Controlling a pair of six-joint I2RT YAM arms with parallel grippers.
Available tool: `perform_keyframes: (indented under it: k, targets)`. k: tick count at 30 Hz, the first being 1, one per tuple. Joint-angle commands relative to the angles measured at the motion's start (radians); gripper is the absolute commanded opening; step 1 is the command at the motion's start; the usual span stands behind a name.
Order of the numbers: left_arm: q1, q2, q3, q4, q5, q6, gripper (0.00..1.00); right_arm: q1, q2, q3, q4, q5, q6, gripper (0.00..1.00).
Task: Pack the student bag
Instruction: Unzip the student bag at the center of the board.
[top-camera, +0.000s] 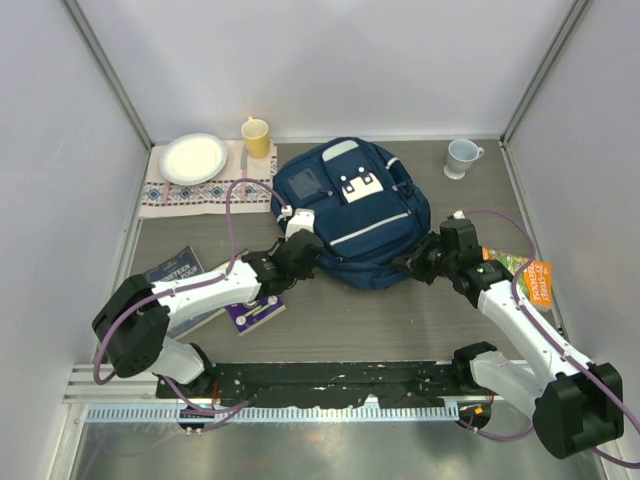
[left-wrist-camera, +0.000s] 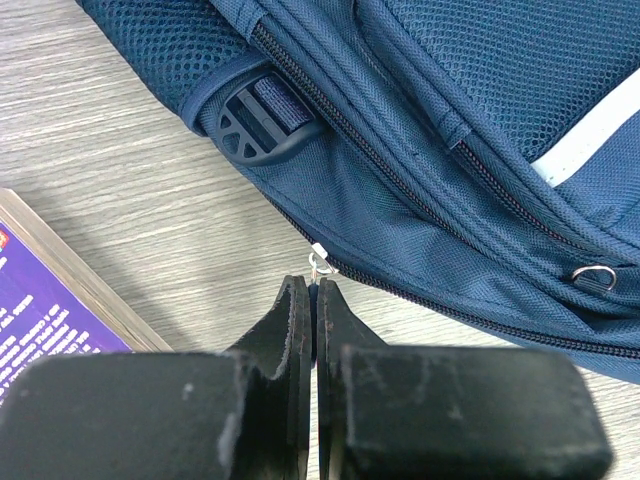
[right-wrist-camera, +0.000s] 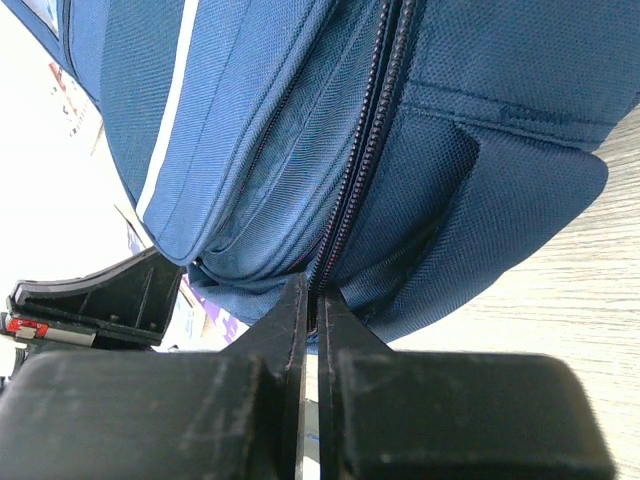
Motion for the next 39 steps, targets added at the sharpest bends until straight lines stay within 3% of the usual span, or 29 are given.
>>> perform_keyframes:
  k: [1,9,12,13,15,18,19,21,24,25,27,28,31,35,39]
  targets:
    - [0.029,0.0,0.032,-0.093,-0.117,0.025,0.0,-0.017,-0.037,0.032,0.042,0.034,-0.034,0.01]
    - [0.065,-0.006,0.023,-0.119,-0.119,0.045,0.0,-0.017,-0.056,0.003,0.067,0.02,-0.023,0.01]
    - [0.065,-0.003,0.026,-0.122,-0.108,0.053,0.06,-0.016,-0.059,-0.012,0.081,0.011,-0.017,0.01]
    - [0.065,-0.004,0.026,-0.119,-0.102,0.06,0.16,-0.016,-0.059,-0.015,0.084,0.007,-0.014,0.01]
    - [0.065,-0.015,0.026,-0.104,-0.059,0.065,0.22,-0.014,-0.066,-0.032,0.093,0.007,-0.006,0.01]
    - [0.065,-0.041,0.023,-0.081,0.007,0.071,0.38,-0.014,-0.076,-0.075,0.143,-0.006,0.026,0.01]
    - [0.065,-0.047,0.026,-0.082,0.018,0.071,0.53,-0.014,-0.074,-0.086,0.16,-0.012,0.035,0.01]
    - [0.065,-0.072,0.032,-0.095,0.024,0.062,0.66,0.003,-0.071,-0.128,0.202,-0.019,0.09,0.01]
    - [0.065,-0.098,0.031,-0.116,-0.005,0.047,0.82,0.117,-0.086,-0.205,0.271,0.055,0.204,0.02]
    - [0.065,-0.106,0.034,-0.124,-0.007,0.043,0.84,0.15,-0.114,-0.213,0.271,0.094,0.213,0.13]
    - [0.065,-0.13,0.037,-0.144,-0.013,0.031,0.87,0.193,-0.146,-0.209,0.227,0.173,0.206,0.24]
    - [0.065,-0.138,0.04,-0.156,-0.026,0.022,0.91,0.195,-0.158,-0.196,0.201,0.191,0.194,0.42]
    - [0.065,-0.161,0.043,-0.211,-0.057,-0.009,0.95,0.193,-0.191,-0.089,0.049,0.331,0.083,0.63]
    - [0.071,-0.188,0.032,-0.291,-0.102,-0.048,0.97,0.193,-0.171,0.063,-0.073,0.406,-0.064,0.67]
    - [0.12,-0.236,0.006,-0.369,-0.099,-0.13,1.0,0.195,-0.096,0.123,0.036,0.243,-0.178,0.67]
